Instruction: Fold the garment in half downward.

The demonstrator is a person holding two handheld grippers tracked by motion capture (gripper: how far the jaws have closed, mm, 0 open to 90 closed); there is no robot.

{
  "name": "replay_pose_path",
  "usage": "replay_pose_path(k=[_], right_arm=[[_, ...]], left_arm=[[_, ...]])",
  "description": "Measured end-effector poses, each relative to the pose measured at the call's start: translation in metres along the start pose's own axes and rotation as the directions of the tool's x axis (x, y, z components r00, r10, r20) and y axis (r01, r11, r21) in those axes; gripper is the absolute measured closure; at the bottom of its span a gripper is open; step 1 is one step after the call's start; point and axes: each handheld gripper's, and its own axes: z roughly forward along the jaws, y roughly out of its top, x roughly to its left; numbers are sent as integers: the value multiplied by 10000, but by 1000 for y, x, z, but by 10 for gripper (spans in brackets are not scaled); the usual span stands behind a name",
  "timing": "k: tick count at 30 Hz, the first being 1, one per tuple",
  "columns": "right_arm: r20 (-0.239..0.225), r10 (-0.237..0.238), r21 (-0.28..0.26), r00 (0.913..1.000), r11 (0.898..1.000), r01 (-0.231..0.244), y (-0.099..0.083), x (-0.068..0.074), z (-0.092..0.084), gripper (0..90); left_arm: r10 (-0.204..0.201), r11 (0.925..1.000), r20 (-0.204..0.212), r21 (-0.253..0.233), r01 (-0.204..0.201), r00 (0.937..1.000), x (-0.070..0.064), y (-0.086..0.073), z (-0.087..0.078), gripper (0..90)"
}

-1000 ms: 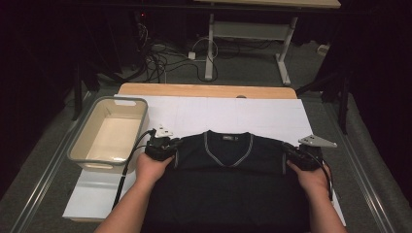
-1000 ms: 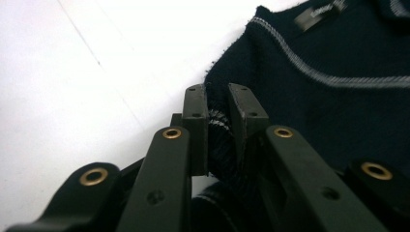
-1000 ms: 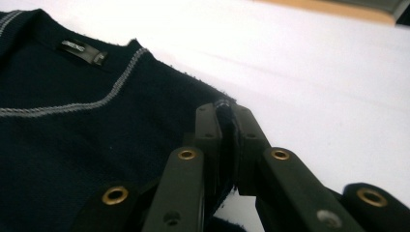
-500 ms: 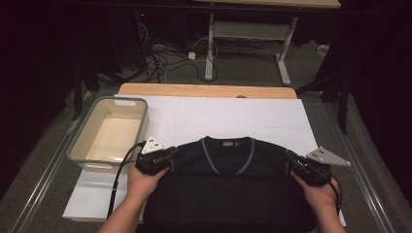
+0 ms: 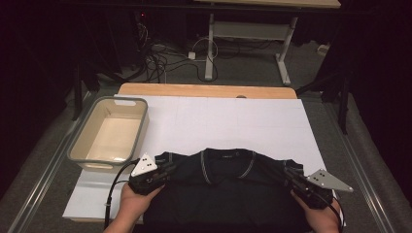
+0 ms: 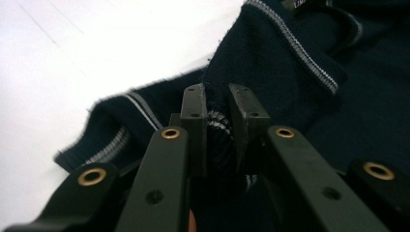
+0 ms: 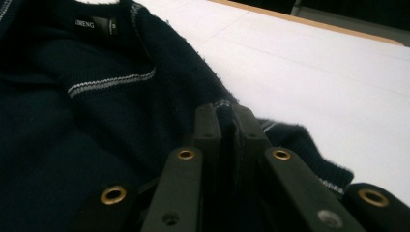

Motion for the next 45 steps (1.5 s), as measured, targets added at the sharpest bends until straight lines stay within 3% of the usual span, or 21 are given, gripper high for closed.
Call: replay_pose_path(k=[4,24,33,36,39,42,45], right_arm=[[-134,68,3,9999,10000,-68,-9,2,-7,838],[-258,-177,236,9995,9996,183,-32,15,-38,839],[-390,-263,331,9989,9991,276,-40,28,-55,837],[-493,-162,426,9987,9989,183,-43,31,-57,755],[-614,128,342,9980,9994,-107,-41,32,-58,630],[-683,351,95,9970,9994,-345,-36,34,-59,574],[-834,251,-81,9962,9996,-259,-29,42,-57,560]], left_arm=[[190,9995,-78,237,-188,9998,-6,-6,-3,757],[439,9971,353,612,-460,9984,-29,-28,-24,751],[649,9946,466,775,-683,9968,-42,-39,-36,739],[550,9952,544,784,-592,9970,-44,-40,-38,695],[328,9972,623,650,-368,9975,-45,-37,-38,578],[28,9989,833,454,-66,9965,-47,-34,-36,489],[327,9987,880,351,-360,9956,-56,-29,-33,453]])
